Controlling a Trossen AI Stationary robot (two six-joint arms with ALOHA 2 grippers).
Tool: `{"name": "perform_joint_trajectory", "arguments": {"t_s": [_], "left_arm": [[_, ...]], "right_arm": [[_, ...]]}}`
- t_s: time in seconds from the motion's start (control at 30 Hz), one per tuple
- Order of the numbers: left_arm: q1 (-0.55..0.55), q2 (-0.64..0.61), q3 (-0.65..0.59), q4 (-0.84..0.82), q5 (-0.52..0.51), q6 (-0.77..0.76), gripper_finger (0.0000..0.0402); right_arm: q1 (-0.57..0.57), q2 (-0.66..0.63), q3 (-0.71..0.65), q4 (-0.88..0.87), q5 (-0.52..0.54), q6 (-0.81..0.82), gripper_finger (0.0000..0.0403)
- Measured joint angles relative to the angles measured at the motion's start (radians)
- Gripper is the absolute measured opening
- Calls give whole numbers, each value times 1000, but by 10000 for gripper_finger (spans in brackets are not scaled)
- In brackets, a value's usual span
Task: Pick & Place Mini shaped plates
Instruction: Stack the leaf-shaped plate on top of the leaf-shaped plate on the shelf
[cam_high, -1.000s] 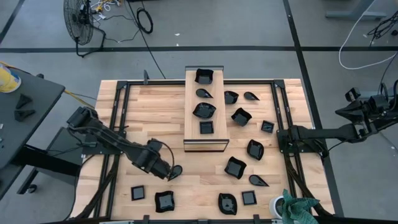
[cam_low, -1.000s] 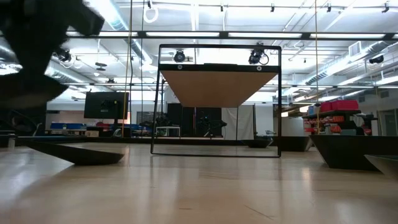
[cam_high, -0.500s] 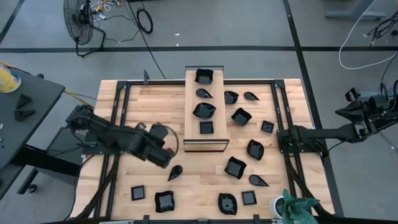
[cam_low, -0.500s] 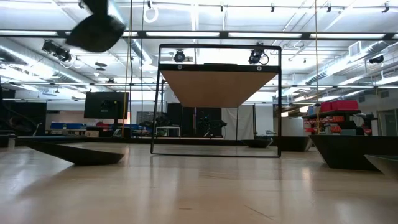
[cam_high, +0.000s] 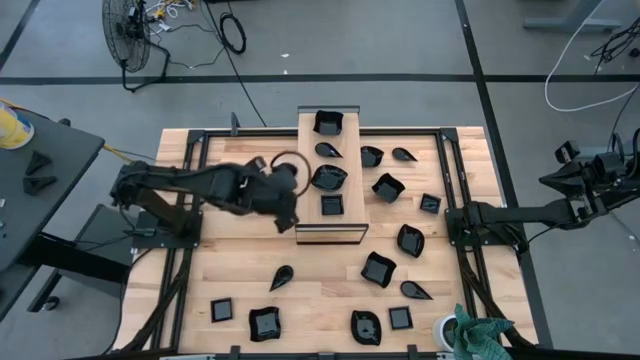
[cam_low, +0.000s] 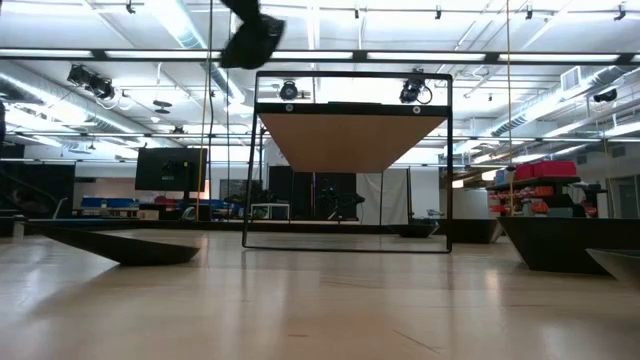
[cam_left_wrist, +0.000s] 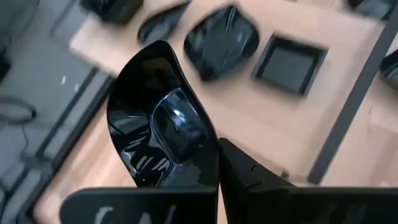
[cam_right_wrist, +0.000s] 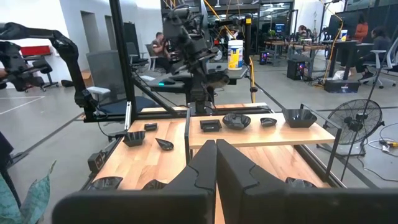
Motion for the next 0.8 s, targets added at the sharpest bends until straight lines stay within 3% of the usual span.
{"name": "perform_joint_trajectory", "arguments": {"t_s": [0.17, 0.47, 0.8], "left_arm": [[61, 14, 1, 135, 4, 140, 1], [136, 59, 0, 250, 59, 83, 2], [174, 144, -1, 367, 149, 149, 2]], "right_arm": [[0, 0, 0, 0, 0, 0, 10], [0, 0, 0, 0, 0, 0, 10], [0, 0, 1, 2, 0, 0, 10]]}}
